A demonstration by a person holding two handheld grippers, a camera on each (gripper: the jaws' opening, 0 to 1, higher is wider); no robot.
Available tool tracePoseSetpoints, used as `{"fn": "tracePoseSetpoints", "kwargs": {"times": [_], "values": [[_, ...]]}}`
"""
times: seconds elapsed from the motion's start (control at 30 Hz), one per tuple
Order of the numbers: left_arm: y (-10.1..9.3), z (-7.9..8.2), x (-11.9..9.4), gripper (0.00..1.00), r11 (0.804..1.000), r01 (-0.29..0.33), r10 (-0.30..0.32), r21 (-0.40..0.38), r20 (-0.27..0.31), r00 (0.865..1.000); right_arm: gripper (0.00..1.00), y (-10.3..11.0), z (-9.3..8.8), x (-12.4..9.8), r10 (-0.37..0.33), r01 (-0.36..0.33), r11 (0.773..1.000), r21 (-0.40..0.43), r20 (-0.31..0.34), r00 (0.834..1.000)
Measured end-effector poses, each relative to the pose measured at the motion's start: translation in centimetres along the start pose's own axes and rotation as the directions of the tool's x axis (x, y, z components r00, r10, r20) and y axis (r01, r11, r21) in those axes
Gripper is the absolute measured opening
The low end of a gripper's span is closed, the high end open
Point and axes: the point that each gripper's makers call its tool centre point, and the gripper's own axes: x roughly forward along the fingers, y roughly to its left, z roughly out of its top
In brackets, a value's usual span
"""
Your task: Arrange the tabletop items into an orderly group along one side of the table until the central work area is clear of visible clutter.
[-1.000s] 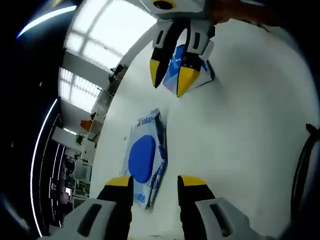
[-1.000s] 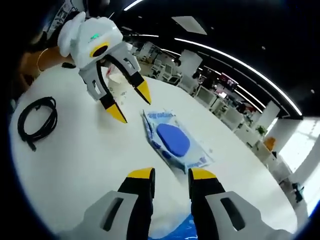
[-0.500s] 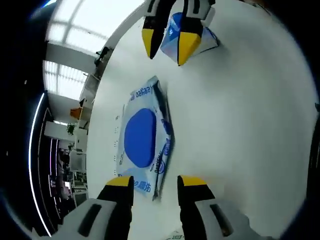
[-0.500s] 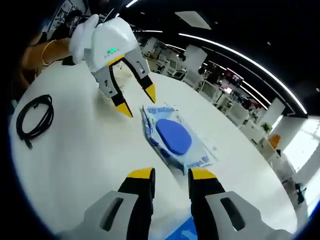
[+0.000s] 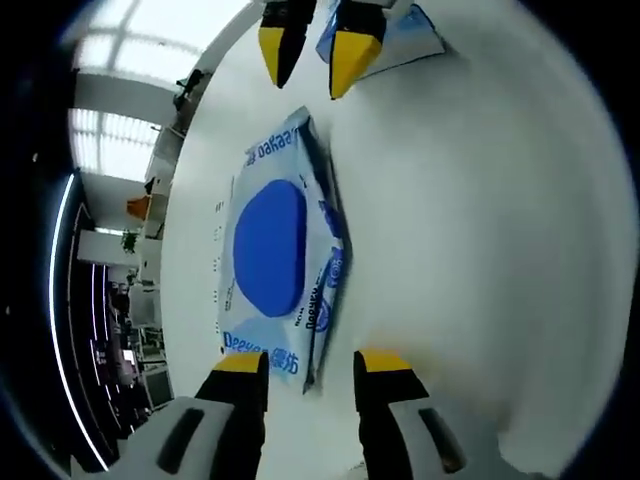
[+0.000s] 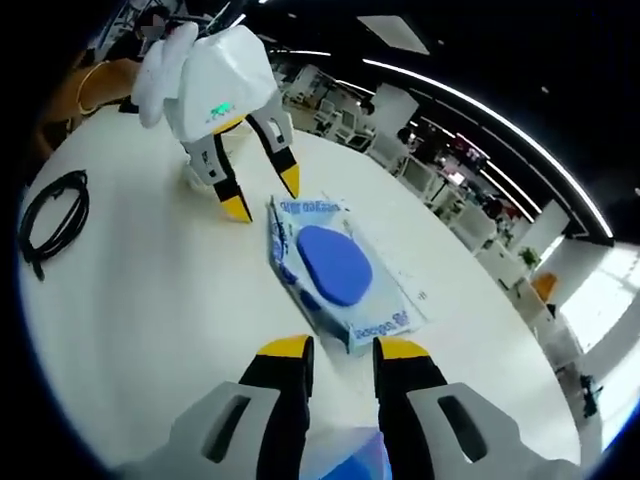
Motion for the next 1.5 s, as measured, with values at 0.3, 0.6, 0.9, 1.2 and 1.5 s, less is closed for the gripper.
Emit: {"fn": "tracePoseSetpoints", "kwargs": {"times": [0.3,0.6,0.9,1.2,1.5], "values": [[-0.1,-0.3,0.4,0.28,1.000,0.025,-0.025,0.008,-0.020,0.999,0.20,0.3,0.3,0.8,0.028,-0.027,0.999,-0.017,0.005,1.000],[-0.1,-0.9,0.7,0.23,0.998,0.064,-0.064,-0.003,-0.039,0.997,0.20,0.9,-0.3,1.7,0.050,-0.051,0.998,-0.047,-0.024,0.998],[-0.7,-1.0,1.1,0.10,0.995,0.102,-0.102,-0.002,-0.060,0.993,0.19,1.1,-0.9,2.3,0.066,-0.067,0.997,-0.031,-0.031,0.997],[-0.3,-1.2,1.6,0.05,0.995,0.085,-0.087,-0.050,-0.053,0.995,0.15,0.8,-1.1,3.1,0.072,-0.072,0.997,-0.017,-0.030,0.997],[0.0,-1.0,1.6,0.01,0.997,0.060,-0.063,-0.050,-0.048,0.997,0.04,0.4,-1.1,3.6,0.054,-0.054,0.998,-0.011,-0.006,0.999]]}}
